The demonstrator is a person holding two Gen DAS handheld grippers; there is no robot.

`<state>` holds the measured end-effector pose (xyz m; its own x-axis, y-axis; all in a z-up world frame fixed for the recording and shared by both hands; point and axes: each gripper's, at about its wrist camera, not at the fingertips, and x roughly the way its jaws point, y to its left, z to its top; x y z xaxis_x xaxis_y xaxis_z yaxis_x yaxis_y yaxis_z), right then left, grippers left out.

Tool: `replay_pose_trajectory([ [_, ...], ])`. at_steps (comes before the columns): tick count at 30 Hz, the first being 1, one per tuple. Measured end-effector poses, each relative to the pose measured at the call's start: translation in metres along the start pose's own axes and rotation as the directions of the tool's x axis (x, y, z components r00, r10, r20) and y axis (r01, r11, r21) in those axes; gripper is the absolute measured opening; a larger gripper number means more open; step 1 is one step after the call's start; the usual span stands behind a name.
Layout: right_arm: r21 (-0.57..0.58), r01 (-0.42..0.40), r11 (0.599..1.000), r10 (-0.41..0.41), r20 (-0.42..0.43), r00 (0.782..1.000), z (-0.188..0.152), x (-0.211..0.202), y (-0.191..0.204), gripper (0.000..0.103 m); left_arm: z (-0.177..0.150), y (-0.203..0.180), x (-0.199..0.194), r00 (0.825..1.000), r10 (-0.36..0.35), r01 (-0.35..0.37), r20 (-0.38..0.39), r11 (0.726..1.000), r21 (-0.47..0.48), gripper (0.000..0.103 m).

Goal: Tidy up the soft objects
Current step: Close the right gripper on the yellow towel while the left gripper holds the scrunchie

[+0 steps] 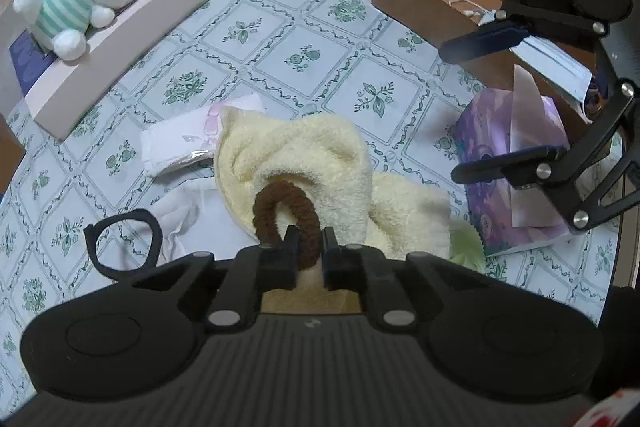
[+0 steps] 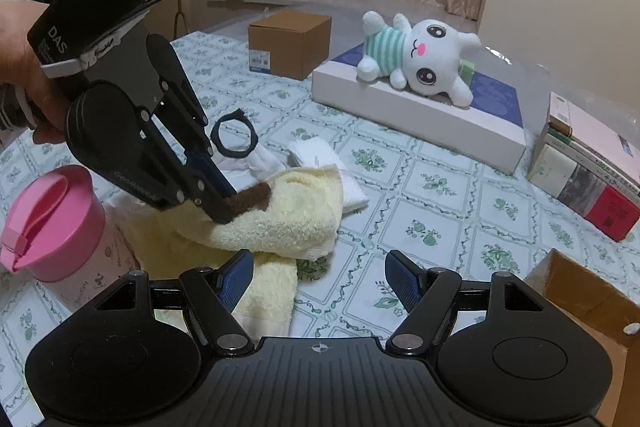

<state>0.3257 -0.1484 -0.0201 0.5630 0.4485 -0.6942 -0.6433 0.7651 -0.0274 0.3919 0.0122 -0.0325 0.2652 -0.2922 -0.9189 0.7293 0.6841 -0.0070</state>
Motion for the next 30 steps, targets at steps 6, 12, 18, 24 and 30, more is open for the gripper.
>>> replay_pose_trajectory([
  [6,-0.051,-0.037,0.998,0.037,-0.010,0.999,0.009,0.010,0.010,0.073,-0.014,0.018,-0.029,0.997,0.009,-0.003,0.081,0.997,-0.079,0.008],
  [12,-0.113,-0.089,0.990,0.084,-0.052,0.995,0.022,0.037,0.024,0.073,-0.034,0.039,-0.058,0.988,0.067,-0.044,0.139,0.986,-0.161,0.008],
  [18,-0.167,-0.101,0.981,0.075,-0.154,0.985,0.027,0.076,0.037,0.073,-0.049,0.045,-0.073,0.981,0.092,-0.056,0.171,0.978,-0.202,0.008],
  [24,-0.164,-0.089,0.982,0.056,-0.199,0.978,0.028,0.099,0.039,0.060,-0.064,0.051,-0.074,0.978,0.093,-0.046,0.189,0.970,-0.237,0.008],
  [30,-0.119,-0.048,0.992,0.026,-0.182,0.983,0.031,0.088,0.038,0.011,-0.074,0.052,-0.079,0.974,0.101,-0.042,0.202,0.959,-0.280,0.008],
])
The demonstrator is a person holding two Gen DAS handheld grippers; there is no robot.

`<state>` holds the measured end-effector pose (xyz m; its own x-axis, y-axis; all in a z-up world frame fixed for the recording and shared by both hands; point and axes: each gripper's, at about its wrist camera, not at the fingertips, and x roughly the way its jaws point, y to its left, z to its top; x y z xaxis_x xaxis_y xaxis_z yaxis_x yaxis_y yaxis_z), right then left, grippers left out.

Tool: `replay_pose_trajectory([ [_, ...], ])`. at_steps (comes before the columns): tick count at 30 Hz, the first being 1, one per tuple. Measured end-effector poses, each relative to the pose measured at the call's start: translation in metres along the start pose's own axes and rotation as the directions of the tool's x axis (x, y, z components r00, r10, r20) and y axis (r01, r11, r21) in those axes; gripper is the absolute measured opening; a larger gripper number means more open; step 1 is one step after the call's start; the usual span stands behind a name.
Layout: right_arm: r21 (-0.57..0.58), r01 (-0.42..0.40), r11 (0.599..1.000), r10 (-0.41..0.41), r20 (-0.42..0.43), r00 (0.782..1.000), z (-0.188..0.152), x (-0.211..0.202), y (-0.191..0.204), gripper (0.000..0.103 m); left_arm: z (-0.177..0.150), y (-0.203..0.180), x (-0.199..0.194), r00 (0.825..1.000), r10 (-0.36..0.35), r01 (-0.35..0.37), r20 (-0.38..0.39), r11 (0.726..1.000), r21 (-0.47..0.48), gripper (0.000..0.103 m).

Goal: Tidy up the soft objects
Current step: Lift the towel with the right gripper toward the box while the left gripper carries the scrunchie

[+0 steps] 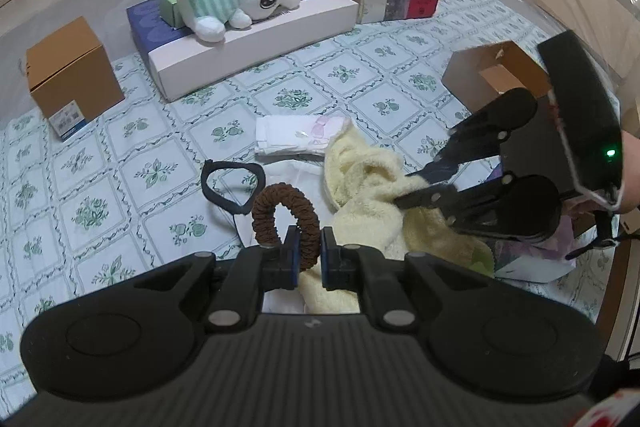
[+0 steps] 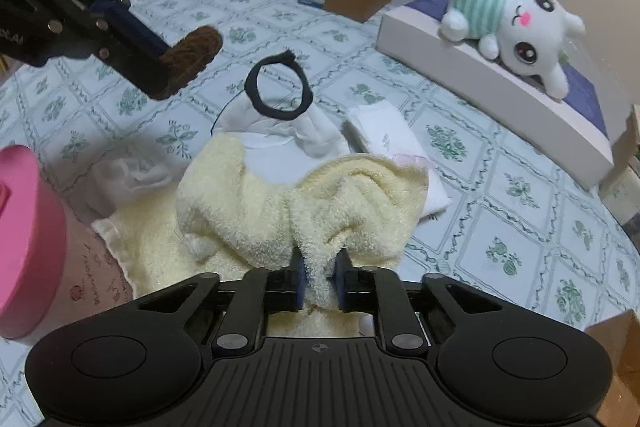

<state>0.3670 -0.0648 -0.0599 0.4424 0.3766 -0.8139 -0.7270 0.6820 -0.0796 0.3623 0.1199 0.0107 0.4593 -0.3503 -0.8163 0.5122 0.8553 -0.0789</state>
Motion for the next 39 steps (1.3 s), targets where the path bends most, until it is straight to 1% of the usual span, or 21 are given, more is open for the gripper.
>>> replay_pose_trajectory([
  [3,0.030,0.013,0.999,-0.016,0.071,0.997,0.006,-0.030,-0.001,0.010,-0.001,-0.003,-0.013,1.000,0.016,-0.016,0.015,1.000,-0.011,0.008],
  [6,0.044,0.041,0.998,-0.047,0.147,0.988,0.015,-0.067,0.001,0.010,0.000,-0.008,-0.030,0.999,0.033,-0.033,0.036,0.999,-0.023,0.008],
  [8,0.041,0.066,0.997,-0.073,0.198,0.978,0.022,-0.093,0.003,0.010,0.001,-0.014,-0.043,0.998,0.046,-0.045,0.051,0.999,-0.025,0.008],
  [12,0.048,0.117,0.992,-0.126,0.287,0.950,0.033,-0.146,0.009,0.010,0.004,-0.030,-0.074,0.994,0.073,-0.072,0.083,0.997,-0.025,0.008],
  [17,0.068,0.179,0.982,-0.191,0.354,0.916,0.041,-0.200,0.012,0.009,0.009,-0.050,-0.110,0.988,0.099,-0.097,0.118,0.995,-0.024,0.008],
  [21,0.081,0.210,0.974,-0.225,0.385,0.895,0.036,-0.234,0.017,0.010,0.011,-0.068,-0.133,0.984,0.113,-0.113,0.136,0.994,-0.013,0.008],
  [28,0.102,0.231,0.968,-0.253,0.411,0.876,0.017,-0.278,0.021,0.010,0.012,-0.102,-0.160,0.981,0.115,-0.118,0.156,0.993,0.011,0.008],
  [34,0.136,0.251,0.958,-0.285,0.419,0.862,-0.006,-0.310,0.016,0.010,0.016,-0.139,-0.169,0.982,0.087,-0.097,0.168,0.994,0.050,0.008],
  [39,0.173,0.283,0.943,-0.331,0.416,0.847,-0.030,-0.333,0.005,0.010,0.024,-0.172,-0.167,0.983,0.062,-0.079,0.174,0.993,0.091,0.008],
])
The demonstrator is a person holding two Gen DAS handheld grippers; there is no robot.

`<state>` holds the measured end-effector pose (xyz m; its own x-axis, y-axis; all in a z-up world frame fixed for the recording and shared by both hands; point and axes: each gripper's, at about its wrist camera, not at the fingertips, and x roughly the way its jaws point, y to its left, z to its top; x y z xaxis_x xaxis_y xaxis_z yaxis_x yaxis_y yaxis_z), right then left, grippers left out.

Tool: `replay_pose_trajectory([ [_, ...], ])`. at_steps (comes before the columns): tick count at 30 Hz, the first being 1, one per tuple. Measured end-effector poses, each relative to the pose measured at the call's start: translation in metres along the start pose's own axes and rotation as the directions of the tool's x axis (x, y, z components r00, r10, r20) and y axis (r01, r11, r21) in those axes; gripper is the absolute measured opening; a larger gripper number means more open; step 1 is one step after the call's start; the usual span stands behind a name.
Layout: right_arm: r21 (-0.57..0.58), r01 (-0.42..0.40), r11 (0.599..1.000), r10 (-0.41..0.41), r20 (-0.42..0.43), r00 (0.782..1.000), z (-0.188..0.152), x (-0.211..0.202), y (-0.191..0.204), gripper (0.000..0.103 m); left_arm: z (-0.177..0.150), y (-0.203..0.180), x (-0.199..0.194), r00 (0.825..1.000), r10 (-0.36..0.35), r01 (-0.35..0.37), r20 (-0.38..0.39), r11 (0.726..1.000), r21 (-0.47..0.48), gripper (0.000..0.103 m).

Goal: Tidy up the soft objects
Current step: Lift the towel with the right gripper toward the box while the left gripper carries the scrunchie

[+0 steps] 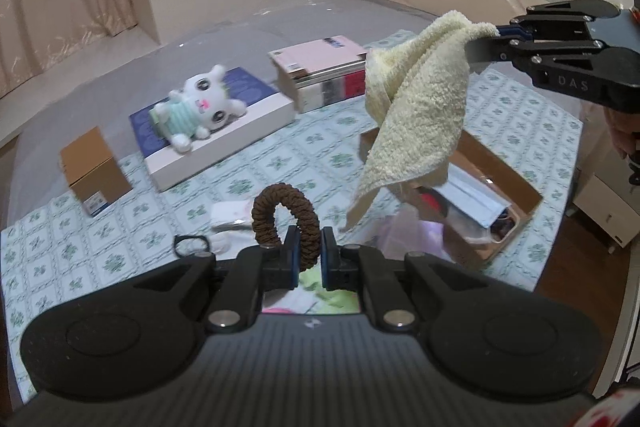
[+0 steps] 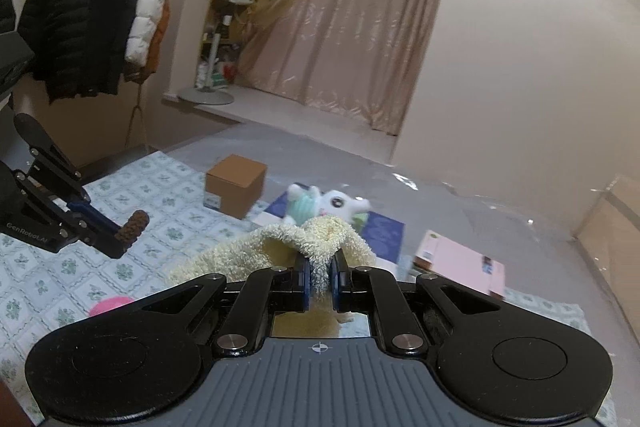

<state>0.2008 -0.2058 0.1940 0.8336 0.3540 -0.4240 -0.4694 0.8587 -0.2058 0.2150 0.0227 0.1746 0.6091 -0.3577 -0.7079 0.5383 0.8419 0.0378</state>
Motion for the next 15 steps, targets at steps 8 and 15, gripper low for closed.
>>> replay_pose_trajectory([
  [8,0.044,0.082,0.996,-0.081,-0.026,0.996,-0.026,-0.030,-0.045,0.010,0.022,-0.055,0.023,0.998,-0.058,0.058,-0.002,0.997,0.047,0.008],
  [15,0.090,0.140,0.986,-0.135,-0.063,0.989,-0.055,-0.047,-0.085,0.010,0.043,-0.106,0.056,0.994,-0.106,0.107,-0.016,0.991,0.080,0.008],
])
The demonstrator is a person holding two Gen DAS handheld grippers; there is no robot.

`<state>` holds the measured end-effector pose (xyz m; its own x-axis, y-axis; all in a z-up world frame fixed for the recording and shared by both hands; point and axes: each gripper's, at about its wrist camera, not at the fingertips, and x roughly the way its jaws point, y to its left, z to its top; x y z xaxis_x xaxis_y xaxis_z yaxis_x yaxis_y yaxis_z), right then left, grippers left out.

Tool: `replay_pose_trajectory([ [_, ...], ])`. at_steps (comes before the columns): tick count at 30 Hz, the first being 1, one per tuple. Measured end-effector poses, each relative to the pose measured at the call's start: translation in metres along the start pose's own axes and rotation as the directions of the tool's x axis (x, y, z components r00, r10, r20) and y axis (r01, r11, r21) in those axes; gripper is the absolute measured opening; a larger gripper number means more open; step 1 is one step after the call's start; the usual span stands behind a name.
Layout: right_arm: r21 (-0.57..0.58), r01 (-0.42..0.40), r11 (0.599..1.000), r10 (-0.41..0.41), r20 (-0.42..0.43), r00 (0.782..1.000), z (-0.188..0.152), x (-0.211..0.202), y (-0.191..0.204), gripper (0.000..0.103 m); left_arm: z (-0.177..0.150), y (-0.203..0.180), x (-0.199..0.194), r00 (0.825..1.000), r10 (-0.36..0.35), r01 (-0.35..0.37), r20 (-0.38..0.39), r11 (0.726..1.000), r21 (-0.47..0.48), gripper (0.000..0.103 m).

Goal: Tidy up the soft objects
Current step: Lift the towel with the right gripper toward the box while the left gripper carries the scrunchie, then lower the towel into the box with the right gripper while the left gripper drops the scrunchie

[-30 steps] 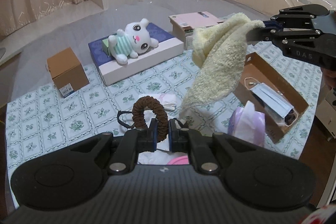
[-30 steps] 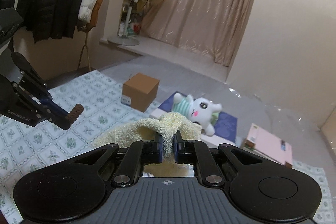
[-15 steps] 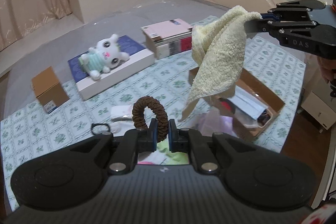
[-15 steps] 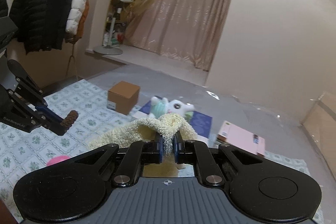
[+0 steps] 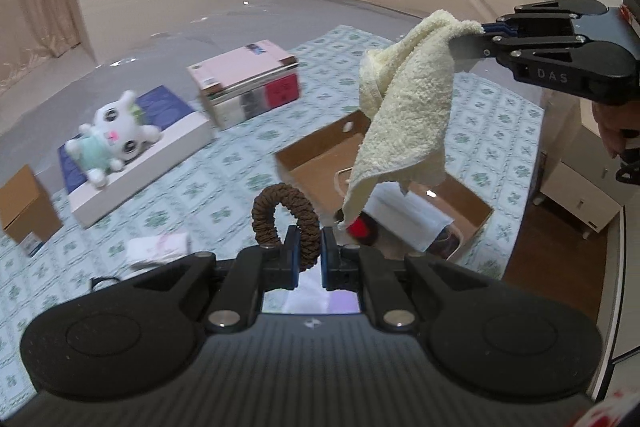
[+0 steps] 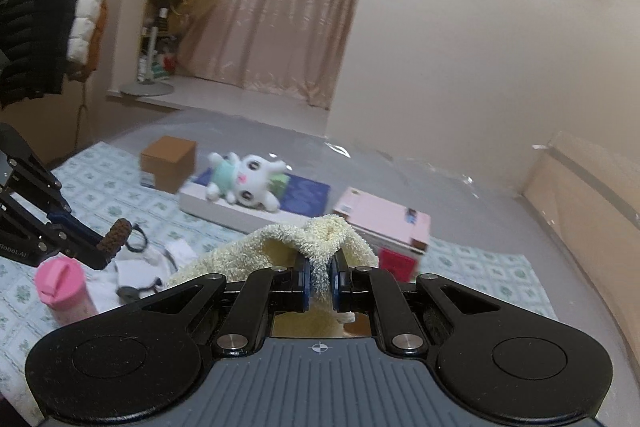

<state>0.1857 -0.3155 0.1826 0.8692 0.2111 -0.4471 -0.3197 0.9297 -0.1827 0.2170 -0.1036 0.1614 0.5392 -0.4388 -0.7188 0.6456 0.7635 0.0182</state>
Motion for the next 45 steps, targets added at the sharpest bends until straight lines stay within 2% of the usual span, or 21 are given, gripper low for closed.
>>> replay_pose_trajectory([
  [4,0.023,0.025,0.999,-0.025,-0.020,0.999,-0.015,-0.003,-0.025,0.010,0.014,-0.019,0.023,1.000,-0.021,0.021,0.000,1.000,-0.014,0.008],
  [10,0.054,0.056,0.997,-0.053,-0.055,0.997,-0.039,-0.002,-0.056,0.010,0.031,-0.036,0.063,0.999,-0.054,0.054,-0.001,0.995,-0.086,0.008],
  [17,0.090,0.070,0.993,-0.061,-0.097,0.993,-0.057,0.013,-0.080,0.010,0.043,-0.048,0.112,0.997,-0.081,0.077,-0.019,0.987,-0.141,0.008],
  [29,0.114,0.048,0.992,-0.029,-0.165,0.986,-0.078,0.097,-0.096,0.010,0.045,-0.037,0.191,0.993,-0.089,0.075,-0.071,0.981,-0.177,0.008],
  [34,0.120,0.068,0.990,-0.046,-0.175,0.984,-0.090,0.130,-0.101,0.010,0.045,-0.025,0.224,0.992,-0.107,0.092,-0.071,0.979,-0.184,0.008],
  [38,0.124,0.082,0.989,-0.054,-0.210,0.976,-0.107,0.158,-0.104,0.010,0.043,-0.020,0.251,0.988,-0.119,0.100,-0.094,0.977,-0.187,0.008],
  [45,0.141,0.053,0.989,-0.010,-0.291,0.957,-0.143,0.194,-0.102,0.010,0.028,-0.024,0.293,0.979,-0.132,0.104,-0.153,0.978,-0.179,0.008],
])
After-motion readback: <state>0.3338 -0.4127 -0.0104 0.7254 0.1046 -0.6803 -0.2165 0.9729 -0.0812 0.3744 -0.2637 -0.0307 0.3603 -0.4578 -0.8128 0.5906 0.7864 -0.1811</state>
